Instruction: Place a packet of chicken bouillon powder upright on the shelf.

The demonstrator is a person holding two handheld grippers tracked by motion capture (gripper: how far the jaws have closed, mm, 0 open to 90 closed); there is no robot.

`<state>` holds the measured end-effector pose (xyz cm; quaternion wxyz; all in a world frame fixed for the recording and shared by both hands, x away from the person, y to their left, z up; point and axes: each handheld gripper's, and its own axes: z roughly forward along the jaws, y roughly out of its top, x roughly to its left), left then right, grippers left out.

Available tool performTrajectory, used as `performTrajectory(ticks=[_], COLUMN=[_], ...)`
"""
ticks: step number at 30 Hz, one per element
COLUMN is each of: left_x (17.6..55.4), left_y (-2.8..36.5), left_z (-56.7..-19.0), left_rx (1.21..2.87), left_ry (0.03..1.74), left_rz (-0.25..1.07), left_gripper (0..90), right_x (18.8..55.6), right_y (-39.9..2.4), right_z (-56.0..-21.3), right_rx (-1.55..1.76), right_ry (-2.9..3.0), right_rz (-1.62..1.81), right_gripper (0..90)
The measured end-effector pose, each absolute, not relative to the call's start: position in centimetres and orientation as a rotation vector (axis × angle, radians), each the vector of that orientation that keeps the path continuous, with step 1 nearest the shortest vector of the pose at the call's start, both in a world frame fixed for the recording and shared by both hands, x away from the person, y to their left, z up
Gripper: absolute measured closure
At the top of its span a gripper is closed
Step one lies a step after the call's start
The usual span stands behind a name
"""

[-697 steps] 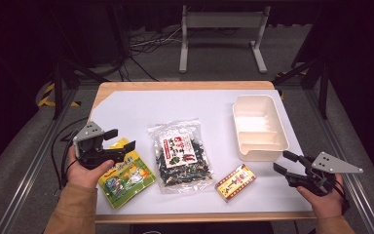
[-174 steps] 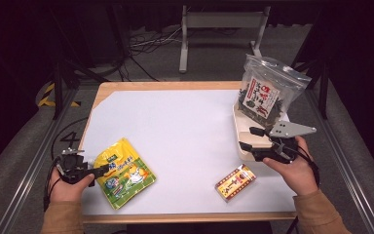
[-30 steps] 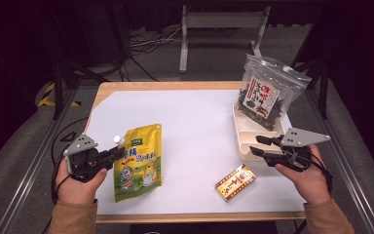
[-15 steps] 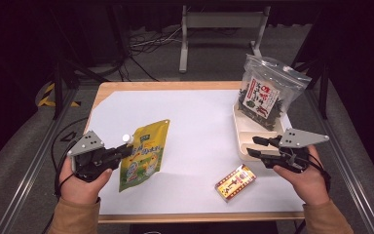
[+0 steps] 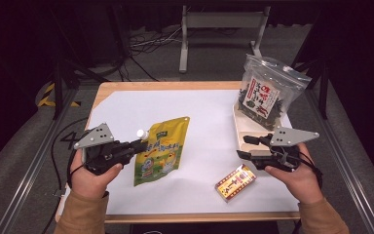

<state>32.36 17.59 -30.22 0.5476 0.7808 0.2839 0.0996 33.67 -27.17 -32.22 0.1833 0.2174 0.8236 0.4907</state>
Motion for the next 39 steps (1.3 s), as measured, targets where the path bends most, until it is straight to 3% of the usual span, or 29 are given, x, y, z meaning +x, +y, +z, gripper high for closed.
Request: performTrajectory(ticks=[23,32,39], left_x=[33.2,33.6,33.6], left_y=[12.1,10.6,10.1], left_z=[-30.4,-30.6,-30.8], left_rx=[1.913,1.921,1.904], left_ry=[0.452,0.363,0.33], left_rz=[0.175,0.142,0.126], left_gripper=[85.8,85.7,85.7], right_x=[34.3,34.5,35.2], right_y=[-25.1,-24.3,-23.2], right_z=[-31.8,-32.1,-32.6], right_rx=[0.604,0.572,0.502], right_ry=[2.321,2.381,2.455], right_rz=[1.469,1.482,1.529], right_gripper=[44.3,46.7,54.8])
